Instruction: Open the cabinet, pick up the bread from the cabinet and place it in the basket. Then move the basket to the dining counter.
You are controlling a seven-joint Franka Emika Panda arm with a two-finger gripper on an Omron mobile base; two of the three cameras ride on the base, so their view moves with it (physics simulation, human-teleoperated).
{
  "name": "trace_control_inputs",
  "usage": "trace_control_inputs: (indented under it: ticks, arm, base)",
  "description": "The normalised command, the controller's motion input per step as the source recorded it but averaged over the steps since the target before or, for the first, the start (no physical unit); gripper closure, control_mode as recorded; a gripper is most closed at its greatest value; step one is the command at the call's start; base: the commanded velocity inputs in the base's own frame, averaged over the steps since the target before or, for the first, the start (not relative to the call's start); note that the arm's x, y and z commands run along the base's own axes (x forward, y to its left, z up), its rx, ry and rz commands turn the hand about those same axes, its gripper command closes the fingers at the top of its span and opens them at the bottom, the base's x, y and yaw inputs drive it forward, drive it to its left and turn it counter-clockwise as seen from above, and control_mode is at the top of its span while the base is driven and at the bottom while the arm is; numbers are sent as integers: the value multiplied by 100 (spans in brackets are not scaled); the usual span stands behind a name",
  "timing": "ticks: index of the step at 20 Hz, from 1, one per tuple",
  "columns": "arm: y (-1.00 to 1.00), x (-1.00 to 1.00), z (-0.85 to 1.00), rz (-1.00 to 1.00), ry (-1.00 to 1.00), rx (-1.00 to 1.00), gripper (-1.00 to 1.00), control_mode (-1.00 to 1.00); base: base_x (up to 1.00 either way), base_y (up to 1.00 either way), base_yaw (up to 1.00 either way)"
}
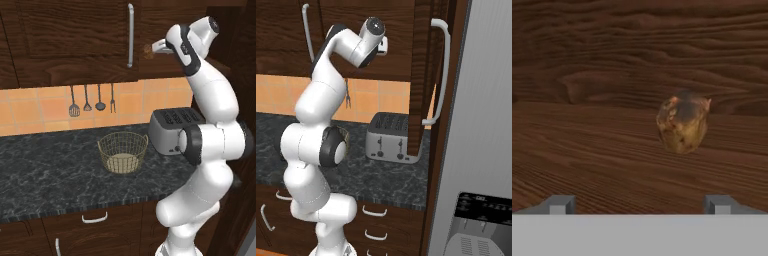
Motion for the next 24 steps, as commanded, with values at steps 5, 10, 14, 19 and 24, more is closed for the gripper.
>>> trace_control_inputs:
  ticks: [5,10,14,19,24]
  arm:
    - [13,50,-8,3,0,0,-100,-100]
    - [4,42,-3,0,0,0,-100,-100]
    - [6,40,0,0,0,0,-100,-100]
    - [0,26,0,0,0,0,-100,-100]
    - [-2,30,-4,0,0,0,-100,-100]
  base:
    - [0,0,0]
    - [0,0,0]
    - [0,0,0]
    - [0,0,0]
    - [0,0,0]
